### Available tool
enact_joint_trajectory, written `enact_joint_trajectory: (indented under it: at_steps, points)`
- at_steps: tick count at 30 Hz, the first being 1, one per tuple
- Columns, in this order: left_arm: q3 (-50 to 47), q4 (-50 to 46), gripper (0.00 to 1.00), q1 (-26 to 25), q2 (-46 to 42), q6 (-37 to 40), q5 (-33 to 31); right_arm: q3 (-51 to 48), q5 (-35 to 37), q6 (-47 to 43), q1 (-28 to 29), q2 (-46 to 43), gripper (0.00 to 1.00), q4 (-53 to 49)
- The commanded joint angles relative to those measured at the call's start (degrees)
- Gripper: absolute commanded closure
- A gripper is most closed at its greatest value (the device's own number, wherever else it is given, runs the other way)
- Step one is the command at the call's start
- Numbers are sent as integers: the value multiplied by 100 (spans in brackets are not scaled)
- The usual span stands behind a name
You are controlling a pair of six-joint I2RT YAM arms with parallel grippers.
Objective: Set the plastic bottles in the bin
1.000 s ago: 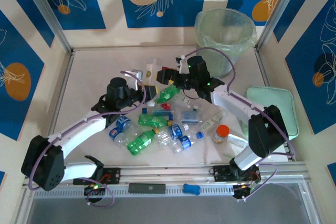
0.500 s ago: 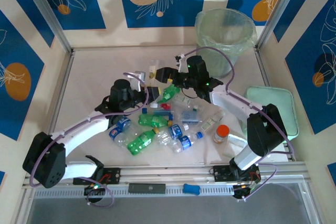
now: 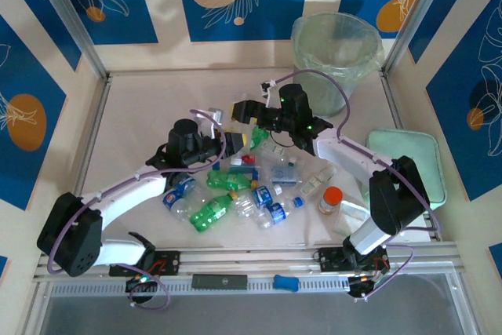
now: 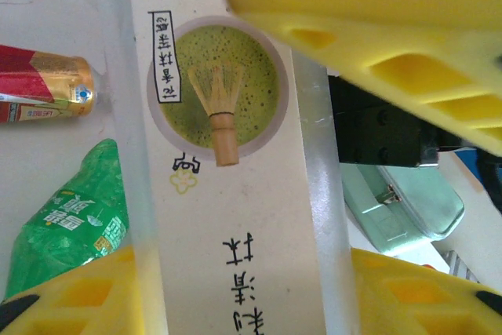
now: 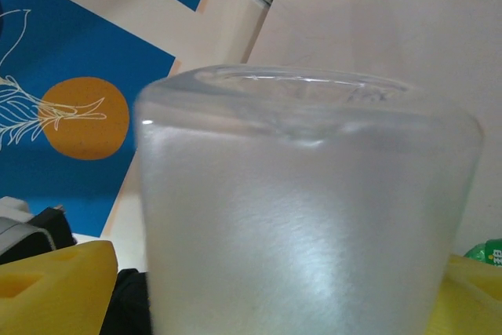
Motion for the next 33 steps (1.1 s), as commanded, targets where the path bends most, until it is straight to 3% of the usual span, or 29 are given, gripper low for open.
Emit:
enact_joint_trajectory:
  at_steps: [1,5,7,13,17,21,27,33]
  points:
    - [-101,302,58,-98,-139,10,200,-58,93,-7,31,117,16,-69]
    - [-116,276,55,-109,-161,39,133,-68,74,30,8,156,35,-62]
    - [-152,308,47,-109,-170,5,87,-73,30,47,-12,165,39,-55]
    - [-241,214,19,-88,-336,-20,-264,-135,43,-1,-154,83,45,-170]
    - [-396,-23,13,-24,-676,40,-796,-205,184,-227,-376,-165,45,-451]
    - [-557,-467,1,90,-1116,169,-1608,-225,401,-571,-574,-541,45,-823]
    - [-621,-1232,0,585,-1440,7,-2480,198,641,-1088,-794,-953,46,-1520]
    - [-883,-1335,0,1417,-1330,-825,-2114,1111,712,-1588,-1106,-1083,46,-2030]
